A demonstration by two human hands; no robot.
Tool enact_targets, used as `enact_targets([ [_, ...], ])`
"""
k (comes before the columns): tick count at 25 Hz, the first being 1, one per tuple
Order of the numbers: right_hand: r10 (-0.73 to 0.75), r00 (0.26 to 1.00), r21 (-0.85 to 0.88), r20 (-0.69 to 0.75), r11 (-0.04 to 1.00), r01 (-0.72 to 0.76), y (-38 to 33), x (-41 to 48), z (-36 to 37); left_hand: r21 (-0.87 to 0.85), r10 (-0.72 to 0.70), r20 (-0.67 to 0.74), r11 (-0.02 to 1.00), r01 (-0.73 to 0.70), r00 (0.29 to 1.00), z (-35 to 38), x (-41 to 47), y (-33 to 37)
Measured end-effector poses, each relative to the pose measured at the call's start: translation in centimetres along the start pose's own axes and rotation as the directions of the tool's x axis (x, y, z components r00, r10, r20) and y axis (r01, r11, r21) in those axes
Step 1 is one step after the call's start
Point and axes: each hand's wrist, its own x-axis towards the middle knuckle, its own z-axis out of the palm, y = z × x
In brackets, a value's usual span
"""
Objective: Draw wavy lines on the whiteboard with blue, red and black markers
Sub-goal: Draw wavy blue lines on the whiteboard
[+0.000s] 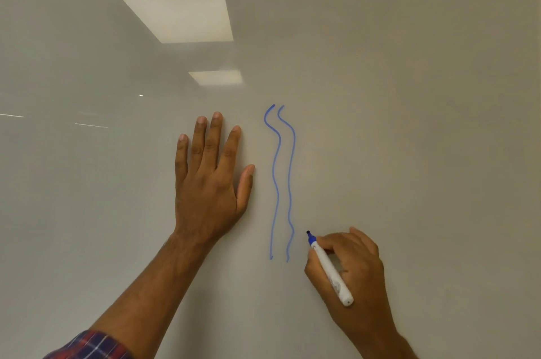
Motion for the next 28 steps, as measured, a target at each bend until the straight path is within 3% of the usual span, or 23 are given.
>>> enact_targets([
  [2, -0.045, 0.999, -0.031, -0.003, 0.998, 0.045, 0.2, -1.2, 0.3, -0.007, -0.005, 0.012, 1.0, 0.005, 1.0, -0.1, -0.2, 0.1],
  [7, 0.001, 1.0, -0.002, 0.01, 1.0, -0.001, -0.4, -3.0, 0.2, -0.04, -0.007, 0.075, 0.999, 0.01, 0.997, -0.8, -2.2, 0.5],
  [10, 0.15, 0.985, 0.115, 0.085, 0.98, -0.159, -0.5, -4.7, -0.3, -0.056, -0.029, 0.117, 0.998, 0.036, 0.993, -1.6, -4.1, 1.0],
  [12, 0.327, 0.934, 0.243, 0.142, 0.904, -0.353, -1.4, -5.0, -0.8, -0.075, -0.053, 0.142, 0.995, 0.065, 0.988, -2.2, -5.7, 1.5],
  [16, 0.481, 0.868, 0.284, 0.121, 0.822, -0.494, -3.9, -6.3, -1.2, -0.134, -0.103, 0.2, 0.982, 0.131, 0.974, -3.7, -9.8, 2.9],
  [22, 0.595, 0.763, 0.397, 0.253, 0.655, -0.643, -6.5, -10.2, -1.7, -0.22, -0.216, 0.288, 0.933, 0.284, 0.933, -5.8, -17.6, 4.9],
  [28, 0.697, 0.606, 0.445, 0.383, 0.435, -0.783, -8.7, -15.0, -1.9, -0.226, -0.323, 0.458, 0.859, 0.46, 0.828, -7.8, -26.4, 7.8],
])
